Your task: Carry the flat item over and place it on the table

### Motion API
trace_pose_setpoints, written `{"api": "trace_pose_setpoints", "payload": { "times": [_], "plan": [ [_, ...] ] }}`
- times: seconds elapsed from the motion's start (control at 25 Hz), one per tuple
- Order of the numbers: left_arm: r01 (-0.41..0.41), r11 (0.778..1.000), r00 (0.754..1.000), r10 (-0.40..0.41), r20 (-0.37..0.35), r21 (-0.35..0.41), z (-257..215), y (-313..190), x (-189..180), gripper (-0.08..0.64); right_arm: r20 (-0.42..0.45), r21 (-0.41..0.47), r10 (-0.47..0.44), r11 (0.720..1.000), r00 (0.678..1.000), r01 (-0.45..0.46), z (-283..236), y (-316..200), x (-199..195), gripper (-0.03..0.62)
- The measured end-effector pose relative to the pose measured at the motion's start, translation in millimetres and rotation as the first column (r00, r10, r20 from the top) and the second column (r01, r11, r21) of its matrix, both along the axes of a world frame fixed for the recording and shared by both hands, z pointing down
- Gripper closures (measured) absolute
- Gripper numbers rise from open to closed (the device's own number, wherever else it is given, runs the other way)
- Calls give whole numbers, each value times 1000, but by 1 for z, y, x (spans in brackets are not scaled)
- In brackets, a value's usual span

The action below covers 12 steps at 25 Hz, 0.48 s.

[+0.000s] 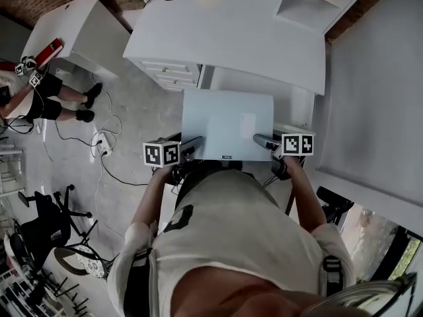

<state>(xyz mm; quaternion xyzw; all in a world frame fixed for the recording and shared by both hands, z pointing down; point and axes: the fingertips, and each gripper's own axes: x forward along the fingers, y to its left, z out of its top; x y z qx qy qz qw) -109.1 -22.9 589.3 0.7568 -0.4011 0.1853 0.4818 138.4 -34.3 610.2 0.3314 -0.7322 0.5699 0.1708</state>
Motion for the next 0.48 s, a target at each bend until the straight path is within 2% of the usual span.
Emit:
{"api": "trace_pose_setpoints", "payload": {
  "times": [0.32, 0.48],
  "plan": [
    [-99, 993, 994, 97, -40, -64, 28, -43, -3, 190, -85, -72, 59, 995, 995, -65, 20, -20, -4, 212],
    [-143, 981, 989, 136, -63, -130, 48, -62, 9, 190, -113, -111, 114, 986, 987, -127, 35, -29, 9, 210]
  ]
}}
